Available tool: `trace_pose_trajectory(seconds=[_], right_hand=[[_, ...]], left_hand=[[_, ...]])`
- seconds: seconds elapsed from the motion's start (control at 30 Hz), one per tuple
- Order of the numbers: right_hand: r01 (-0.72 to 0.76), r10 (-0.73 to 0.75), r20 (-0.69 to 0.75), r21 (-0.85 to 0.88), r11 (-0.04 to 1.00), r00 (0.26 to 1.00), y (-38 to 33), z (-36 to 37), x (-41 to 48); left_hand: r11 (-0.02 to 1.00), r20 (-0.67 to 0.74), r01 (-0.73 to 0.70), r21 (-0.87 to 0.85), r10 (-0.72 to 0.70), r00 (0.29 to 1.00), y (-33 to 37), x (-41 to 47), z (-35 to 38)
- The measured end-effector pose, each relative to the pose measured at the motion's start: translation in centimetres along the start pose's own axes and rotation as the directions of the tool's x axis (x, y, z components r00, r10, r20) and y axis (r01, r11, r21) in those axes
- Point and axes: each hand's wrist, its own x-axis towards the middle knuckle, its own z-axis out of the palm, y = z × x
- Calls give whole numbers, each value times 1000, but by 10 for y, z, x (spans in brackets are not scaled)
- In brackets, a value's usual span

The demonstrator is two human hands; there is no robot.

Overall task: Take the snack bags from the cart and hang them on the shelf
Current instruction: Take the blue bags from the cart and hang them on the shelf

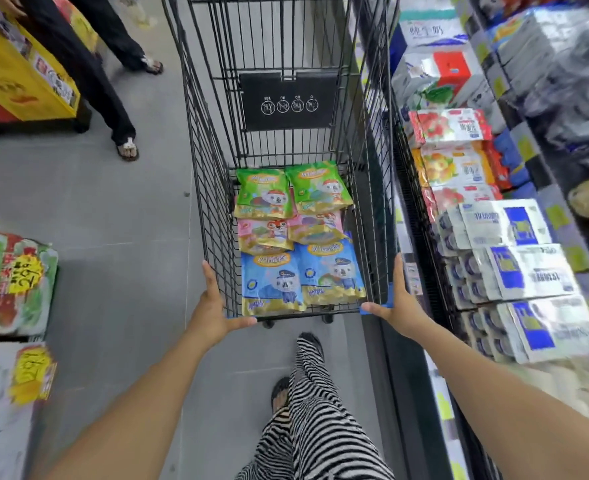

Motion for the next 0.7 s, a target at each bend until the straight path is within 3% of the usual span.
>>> trace_pose_trajectory(seconds=[0.7], right_hand=[[19, -18, -22, 63, 998, 1000, 163, 112, -253]], left_hand=[[998, 0, -11, -58, 12, 1000, -120, -262, 134]])
